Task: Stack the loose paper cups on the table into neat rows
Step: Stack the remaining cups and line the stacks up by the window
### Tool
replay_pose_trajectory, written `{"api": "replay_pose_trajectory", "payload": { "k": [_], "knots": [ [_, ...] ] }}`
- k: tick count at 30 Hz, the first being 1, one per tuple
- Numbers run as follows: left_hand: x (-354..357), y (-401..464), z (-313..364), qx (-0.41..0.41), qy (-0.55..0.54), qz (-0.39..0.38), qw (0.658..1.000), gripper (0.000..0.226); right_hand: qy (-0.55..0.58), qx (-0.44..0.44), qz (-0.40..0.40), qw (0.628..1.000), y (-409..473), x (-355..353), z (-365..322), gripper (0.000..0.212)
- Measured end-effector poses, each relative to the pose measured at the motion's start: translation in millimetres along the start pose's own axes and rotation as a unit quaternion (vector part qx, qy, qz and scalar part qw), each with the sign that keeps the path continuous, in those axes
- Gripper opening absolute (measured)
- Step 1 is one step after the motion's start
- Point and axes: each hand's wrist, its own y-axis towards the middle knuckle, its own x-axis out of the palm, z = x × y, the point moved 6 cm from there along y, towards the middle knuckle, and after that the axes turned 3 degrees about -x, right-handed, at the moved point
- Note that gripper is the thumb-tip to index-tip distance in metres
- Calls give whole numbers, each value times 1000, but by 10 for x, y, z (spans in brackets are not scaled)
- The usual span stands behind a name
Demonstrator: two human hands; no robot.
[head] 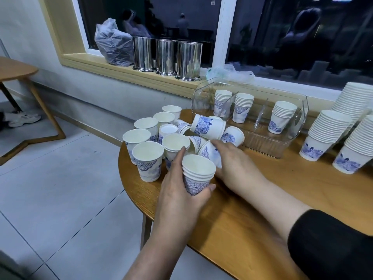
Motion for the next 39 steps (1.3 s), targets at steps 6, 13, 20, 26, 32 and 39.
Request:
{"api": "replay_pose_trajectory", "payload": {
  "k": [6,13,20,26,32,39],
  "knots": [
    [-12,3,35,3,14,3,1000,98,76,31,-15,997,-226,-256,96,91],
    [118,-39,186,36,55,-33,997,101,448,33,203,870,-528,-894,104,46],
    [136,5,166,8,12,-20,1000,103,385,-30,78,919,-586,-587,-288,49],
    [129,40,64,-18,-7,-11,1000,110,375,129,171,902,-217,-453,245,38],
    [145,43,72,3,14,-14,1000,112,565,238,105,783,330,-62,317,34],
    [148,53,55,-13,-2,-20,1000,112,477,173,272,818,139,-548,315,10]
  ]
}}
